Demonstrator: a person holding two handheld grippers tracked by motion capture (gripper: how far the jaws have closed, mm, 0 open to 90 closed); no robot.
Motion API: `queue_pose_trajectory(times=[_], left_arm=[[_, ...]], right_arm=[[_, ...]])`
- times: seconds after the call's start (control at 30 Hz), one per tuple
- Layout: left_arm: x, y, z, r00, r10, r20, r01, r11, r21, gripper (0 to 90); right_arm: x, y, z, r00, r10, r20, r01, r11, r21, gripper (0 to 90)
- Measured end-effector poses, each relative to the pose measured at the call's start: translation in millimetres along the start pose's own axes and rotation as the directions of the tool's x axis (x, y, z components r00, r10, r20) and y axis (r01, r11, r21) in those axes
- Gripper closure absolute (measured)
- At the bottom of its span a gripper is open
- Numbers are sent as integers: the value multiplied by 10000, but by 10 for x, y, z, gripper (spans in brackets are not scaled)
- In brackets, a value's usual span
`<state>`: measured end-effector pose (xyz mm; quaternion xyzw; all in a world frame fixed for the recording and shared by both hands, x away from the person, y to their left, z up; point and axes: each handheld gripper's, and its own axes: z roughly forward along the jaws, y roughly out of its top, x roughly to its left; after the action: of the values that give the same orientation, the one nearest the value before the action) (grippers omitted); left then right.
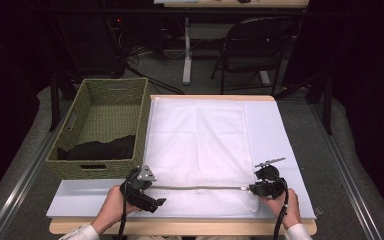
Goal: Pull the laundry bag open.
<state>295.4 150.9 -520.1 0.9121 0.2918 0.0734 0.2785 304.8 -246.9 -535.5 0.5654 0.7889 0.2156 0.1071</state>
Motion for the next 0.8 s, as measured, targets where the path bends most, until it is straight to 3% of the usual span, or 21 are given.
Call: queue_pose_trajectory(times=[0.1,0.43,0.6,0.7,0.8], left_arm=[[-10,-2,7,10000,31,3,-31,10000,8,155],[7,-22,33,9992,-165,355,169,9998,-109,156],[2,-20,29,9992,-52,406,64,9996,-287,155],[-7,-4,43,9964,-164,832,194,9992,-351,137],[-29,38,33,9961,-64,877,96,9993,-368,99]], right_arm=[[-29,-12,1,9998,184,-121,-185,9998,-109,750],[-50,-28,-8,9987,102,-496,-116,9995,-279,837],[-54,-26,-35,9986,-39,-536,19,9993,-377,841],[-56,-28,-67,9978,-237,-623,201,9981,-587,841],[-46,-30,-110,9970,-407,-655,355,9963,-778,841]])
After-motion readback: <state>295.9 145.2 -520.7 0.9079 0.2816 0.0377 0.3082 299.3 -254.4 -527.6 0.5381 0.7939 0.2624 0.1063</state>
